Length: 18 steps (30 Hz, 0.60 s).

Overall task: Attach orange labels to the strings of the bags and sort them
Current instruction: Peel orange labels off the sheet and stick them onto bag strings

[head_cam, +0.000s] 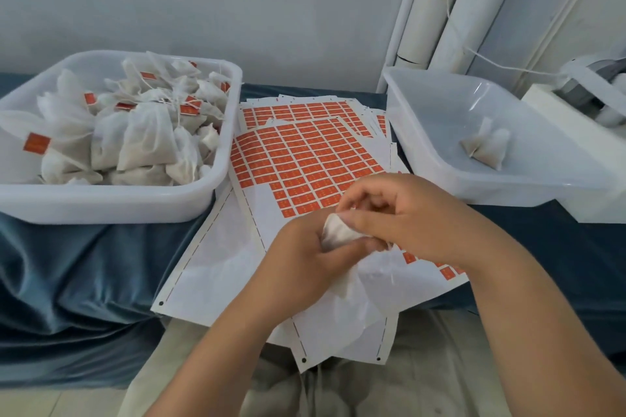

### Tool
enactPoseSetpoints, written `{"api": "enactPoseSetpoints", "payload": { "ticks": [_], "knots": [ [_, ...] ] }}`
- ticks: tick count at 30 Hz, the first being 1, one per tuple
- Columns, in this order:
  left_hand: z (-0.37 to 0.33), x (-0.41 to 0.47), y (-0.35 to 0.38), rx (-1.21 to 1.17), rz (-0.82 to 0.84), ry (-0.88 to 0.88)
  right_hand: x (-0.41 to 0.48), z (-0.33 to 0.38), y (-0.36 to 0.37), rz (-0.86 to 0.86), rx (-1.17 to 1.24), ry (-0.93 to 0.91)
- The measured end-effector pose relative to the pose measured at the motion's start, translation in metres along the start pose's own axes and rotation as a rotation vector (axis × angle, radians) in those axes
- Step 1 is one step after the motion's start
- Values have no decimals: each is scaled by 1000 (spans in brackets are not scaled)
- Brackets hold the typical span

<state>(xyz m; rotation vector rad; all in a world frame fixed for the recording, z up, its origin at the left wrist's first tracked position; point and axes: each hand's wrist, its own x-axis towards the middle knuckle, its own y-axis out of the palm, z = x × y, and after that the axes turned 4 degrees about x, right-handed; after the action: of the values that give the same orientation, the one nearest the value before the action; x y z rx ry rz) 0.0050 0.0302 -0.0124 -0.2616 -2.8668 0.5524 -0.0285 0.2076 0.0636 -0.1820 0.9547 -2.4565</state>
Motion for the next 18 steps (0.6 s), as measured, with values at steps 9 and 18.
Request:
{"api": "enactPoseSetpoints", "payload": {
  "ticks": [9,18],
  "knots": [
    [15,4,-6,-15,-157,-79,-12,-27,30,-147,225,43],
    [4,-1,-12,-1,-177,-5,0,-26,51,-206,323,56]
  ]
}}
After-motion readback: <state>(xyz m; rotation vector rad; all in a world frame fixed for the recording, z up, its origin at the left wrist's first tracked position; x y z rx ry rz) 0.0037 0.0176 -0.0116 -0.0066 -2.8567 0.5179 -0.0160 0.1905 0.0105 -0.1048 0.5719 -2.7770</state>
